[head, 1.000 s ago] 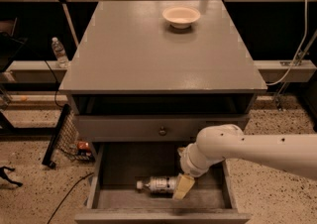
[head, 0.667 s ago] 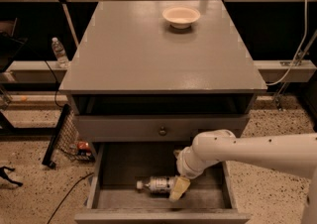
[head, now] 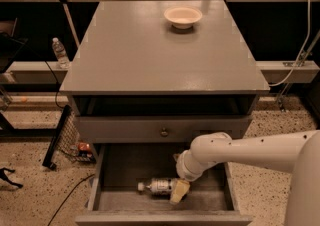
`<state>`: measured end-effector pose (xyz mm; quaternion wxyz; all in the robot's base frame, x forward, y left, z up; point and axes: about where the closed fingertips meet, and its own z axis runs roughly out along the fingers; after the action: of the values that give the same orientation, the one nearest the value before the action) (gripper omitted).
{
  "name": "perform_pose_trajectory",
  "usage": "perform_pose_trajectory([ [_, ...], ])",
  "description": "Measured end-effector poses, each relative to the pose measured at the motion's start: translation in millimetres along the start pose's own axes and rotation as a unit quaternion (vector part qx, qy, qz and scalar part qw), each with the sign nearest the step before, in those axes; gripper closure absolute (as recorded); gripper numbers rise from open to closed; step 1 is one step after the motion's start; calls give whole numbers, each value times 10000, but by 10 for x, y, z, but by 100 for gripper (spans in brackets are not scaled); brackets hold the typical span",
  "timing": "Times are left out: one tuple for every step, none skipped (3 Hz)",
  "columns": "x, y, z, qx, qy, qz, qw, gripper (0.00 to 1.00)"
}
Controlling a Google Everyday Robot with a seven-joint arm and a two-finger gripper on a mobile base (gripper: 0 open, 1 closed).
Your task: Pick blue plastic bottle from middle drawer and place on counter
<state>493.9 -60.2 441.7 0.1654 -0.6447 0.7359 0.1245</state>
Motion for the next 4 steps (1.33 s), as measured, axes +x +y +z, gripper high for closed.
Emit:
perform_pose_trajectory([
  [47,-24,168,-76,-4,-36,10000,0],
  [80,-40,276,-73,-49,-64,9999,0],
  [118,-32,380,-67,-102,-60,9999,0],
  [167,1,494,-144,-128,-15,9998,0],
])
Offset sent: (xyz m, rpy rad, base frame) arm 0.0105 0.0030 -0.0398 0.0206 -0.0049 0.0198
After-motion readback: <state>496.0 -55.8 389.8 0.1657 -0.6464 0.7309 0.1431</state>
